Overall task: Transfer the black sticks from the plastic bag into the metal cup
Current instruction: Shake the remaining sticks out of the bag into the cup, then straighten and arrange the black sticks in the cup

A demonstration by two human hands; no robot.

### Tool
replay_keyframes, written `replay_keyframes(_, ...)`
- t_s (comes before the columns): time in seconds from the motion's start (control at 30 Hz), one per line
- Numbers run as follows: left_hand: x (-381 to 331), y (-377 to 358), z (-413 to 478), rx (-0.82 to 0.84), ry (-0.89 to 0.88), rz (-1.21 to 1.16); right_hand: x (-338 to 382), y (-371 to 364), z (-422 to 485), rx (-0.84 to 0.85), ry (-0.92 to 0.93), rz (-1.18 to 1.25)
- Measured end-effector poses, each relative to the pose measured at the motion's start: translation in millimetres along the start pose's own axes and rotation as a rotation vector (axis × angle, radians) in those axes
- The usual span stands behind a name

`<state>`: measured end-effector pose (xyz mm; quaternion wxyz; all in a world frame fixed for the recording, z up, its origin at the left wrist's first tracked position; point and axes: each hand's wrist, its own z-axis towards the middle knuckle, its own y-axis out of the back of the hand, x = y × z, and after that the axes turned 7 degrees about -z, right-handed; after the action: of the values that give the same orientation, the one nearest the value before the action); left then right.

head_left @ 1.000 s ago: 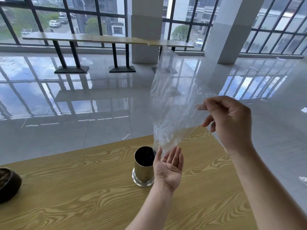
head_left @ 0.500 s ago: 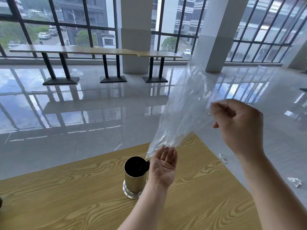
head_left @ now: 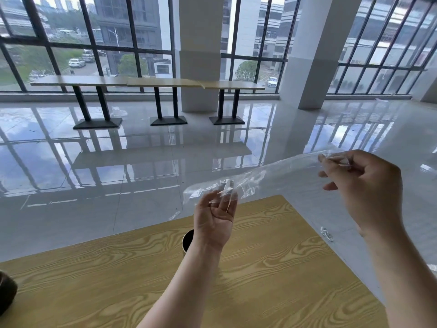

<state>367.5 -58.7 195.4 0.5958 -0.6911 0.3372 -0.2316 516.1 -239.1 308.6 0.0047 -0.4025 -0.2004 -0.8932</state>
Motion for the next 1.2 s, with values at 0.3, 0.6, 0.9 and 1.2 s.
replay_keyframes(0.3,-71.8,-15.4,-29.6,0.051,-0.142,-0.004,9.2,-33.4,-25.7,0.157,-0.114,0.297)
replay_keyframes(0.6,-191.7,6.5,-128.2,-0.003,-0.498,0.095,49.7,-136.8,-77.7,0.453,-0.209,0.587)
replay_keyframes(0.9,-277.5,152.8,-234.3,-0.824,-0.666,0.602,46.1,-239.2,-192.8,0.848,-0.509,0.665)
replay_keyframes(1.2,-267.2,259.0,-278.6,-1.254,-0.707,1.782,-8.7,-278.9,-300.3,1.071,-0.325,-0.029)
